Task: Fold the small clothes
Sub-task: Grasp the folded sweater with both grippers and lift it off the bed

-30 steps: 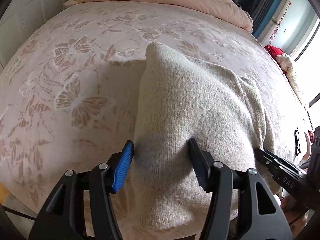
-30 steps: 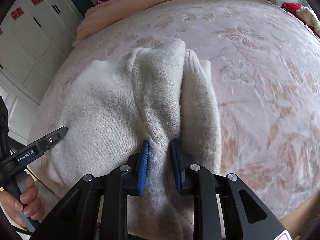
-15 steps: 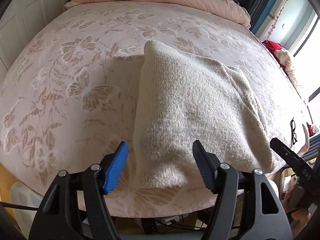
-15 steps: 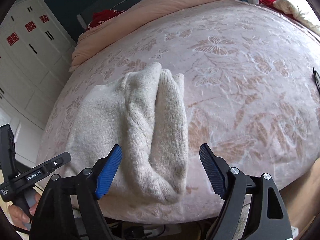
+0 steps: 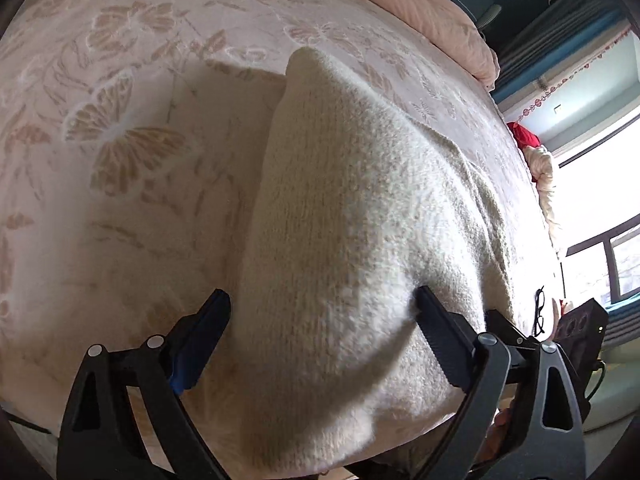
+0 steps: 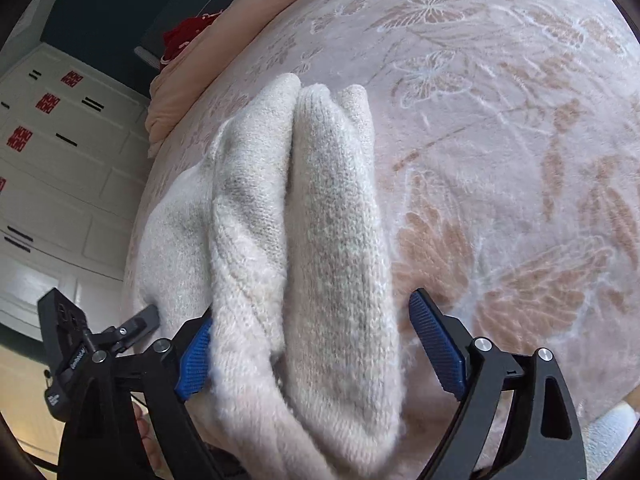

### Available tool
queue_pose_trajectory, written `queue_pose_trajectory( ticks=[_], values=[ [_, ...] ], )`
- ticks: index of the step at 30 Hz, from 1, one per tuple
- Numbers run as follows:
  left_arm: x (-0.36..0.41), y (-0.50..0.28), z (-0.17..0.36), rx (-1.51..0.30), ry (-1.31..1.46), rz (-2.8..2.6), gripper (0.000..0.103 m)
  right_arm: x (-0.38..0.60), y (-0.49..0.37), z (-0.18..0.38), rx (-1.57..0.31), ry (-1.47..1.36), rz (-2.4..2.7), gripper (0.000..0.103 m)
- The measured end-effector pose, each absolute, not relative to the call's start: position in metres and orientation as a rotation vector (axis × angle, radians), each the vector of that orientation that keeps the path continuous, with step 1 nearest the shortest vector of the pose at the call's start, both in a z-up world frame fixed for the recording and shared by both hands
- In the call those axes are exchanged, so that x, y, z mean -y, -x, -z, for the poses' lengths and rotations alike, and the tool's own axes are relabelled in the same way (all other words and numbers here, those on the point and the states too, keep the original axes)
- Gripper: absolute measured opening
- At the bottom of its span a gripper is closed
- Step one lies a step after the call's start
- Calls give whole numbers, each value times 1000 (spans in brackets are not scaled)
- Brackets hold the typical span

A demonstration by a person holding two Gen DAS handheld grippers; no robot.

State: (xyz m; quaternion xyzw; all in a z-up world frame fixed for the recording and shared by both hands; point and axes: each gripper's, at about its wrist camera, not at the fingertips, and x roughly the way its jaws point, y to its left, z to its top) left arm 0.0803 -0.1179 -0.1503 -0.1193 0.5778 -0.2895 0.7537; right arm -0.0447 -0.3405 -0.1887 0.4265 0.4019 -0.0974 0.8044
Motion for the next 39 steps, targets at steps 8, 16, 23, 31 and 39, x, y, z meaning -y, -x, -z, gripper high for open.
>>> queue_pose_trajectory(
  ticks=[8, 16, 23, 31, 39],
  values=[
    [131, -86, 161, -1196, 276, 688, 98, 335, 5, 193, -851, -862, 146, 98],
    [151, -78, 109, -1205, 134, 691, 52, 338, 16, 160, -784, -906, 136, 40],
    [143, -36, 22, -1050, 21, 728, 51, 303, 61, 74, -673, -787, 162, 40],
    [109, 28, -76, -833, 20, 824, 51, 272, 131, -32, -472, -659, 157, 40],
    [67, 73, -184, -548, 84, 916, 51, 236, 182, -141, -206, -487, 133, 41]
  ],
)
